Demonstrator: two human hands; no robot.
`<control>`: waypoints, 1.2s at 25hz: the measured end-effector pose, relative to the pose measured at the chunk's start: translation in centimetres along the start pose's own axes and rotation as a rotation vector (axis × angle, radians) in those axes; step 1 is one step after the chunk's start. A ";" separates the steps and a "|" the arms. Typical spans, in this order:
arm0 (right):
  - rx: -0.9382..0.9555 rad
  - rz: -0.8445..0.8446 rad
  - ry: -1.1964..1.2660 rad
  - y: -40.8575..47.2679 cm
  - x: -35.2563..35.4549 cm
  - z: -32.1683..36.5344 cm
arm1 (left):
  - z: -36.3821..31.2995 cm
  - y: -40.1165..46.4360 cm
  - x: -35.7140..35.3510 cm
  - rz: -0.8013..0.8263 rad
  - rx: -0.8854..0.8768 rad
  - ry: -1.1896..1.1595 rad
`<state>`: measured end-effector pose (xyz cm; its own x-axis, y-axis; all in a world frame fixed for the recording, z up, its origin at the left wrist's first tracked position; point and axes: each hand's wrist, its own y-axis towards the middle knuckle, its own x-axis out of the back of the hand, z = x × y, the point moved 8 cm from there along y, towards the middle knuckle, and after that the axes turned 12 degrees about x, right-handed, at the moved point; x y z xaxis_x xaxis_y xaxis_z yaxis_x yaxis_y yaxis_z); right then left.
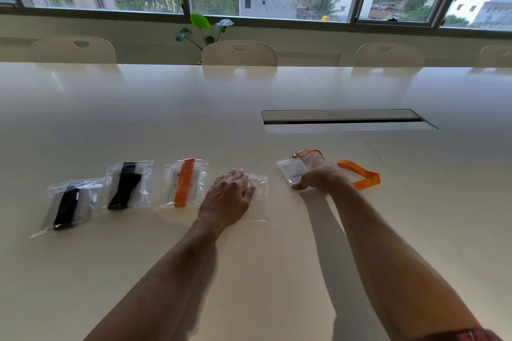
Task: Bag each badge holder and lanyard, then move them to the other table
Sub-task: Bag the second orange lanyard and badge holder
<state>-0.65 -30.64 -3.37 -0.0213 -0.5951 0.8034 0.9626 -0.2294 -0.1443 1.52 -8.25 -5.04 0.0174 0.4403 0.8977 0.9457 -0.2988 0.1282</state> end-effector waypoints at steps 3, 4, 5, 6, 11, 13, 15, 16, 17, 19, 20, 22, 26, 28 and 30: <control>0.011 0.055 0.232 -0.5 -0.9 0.1 | -0.1 -0.1 0.1 -0.010 -0.005 -0.007; 0.019 0.072 0.270 -0.6 -1.1 0.1 | -0.1 0.0 0.1 -0.012 -0.005 -0.006; 0.034 0.083 0.282 -0.7 -1.3 0.2 | -0.1 0.0 0.1 -0.014 -0.003 -0.002; 0.052 0.088 0.284 -0.9 -1.4 0.4 | 0.0 0.0 0.0 -0.011 0.002 0.004; 0.136 0.149 0.345 -2.2 -1.8 2.0 | 0.2 0.0 0.7 -0.097 0.003 -0.037; 0.170 0.139 0.393 -2.6 -1.0 2.7 | -0.1 0.0 1.6 -0.161 -0.025 -0.078; 0.224 0.099 0.532 -2.8 0.2 3.7 | -0.7 0.2 2.0 -0.162 -0.061 -0.096; 0.249 0.078 0.623 -3.0 0.8 4.2 | -1.0 0.3 2.1 -0.152 -0.079 -0.100; 0.271 0.062 0.718 -3.1 1.4 4.9 | -1.3 0.4 2.4 -0.155 -0.083 -0.126; 0.320 0.056 0.889 -3.4 2.2 6.2 | -1.5 0.8 3.6 -0.194 -0.049 -0.264; 0.360 0.069 0.942 -3.6 2.5 6.9 | -1.8 1.1 4.4 -0.207 -0.037 -0.347; 0.448 0.117 0.955 -4.1 2.7 8.2 | -2.8 2.2 5.7 -0.166 -0.040 -0.503; 0.542 0.182 0.842 -4.7 2.9 9.6 | -4.9 3.6 8.8 -0.141 -0.078 -0.793; 0.572 0.169 0.883 -4.8 3.6 9.9 | -5.8 3.3 9.8 -0.208 -0.135 -0.781; 0.592 0.151 0.914 -4.8 4.2 10.2 | -6.4 3.1 9.4 -0.187 -0.148 -0.776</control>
<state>-2.61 -24.15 6.58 0.1508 -0.9880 0.0340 0.9443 0.1542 0.2908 2.56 -10.42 6.46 0.1349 0.9396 0.3145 0.9033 -0.2471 0.3506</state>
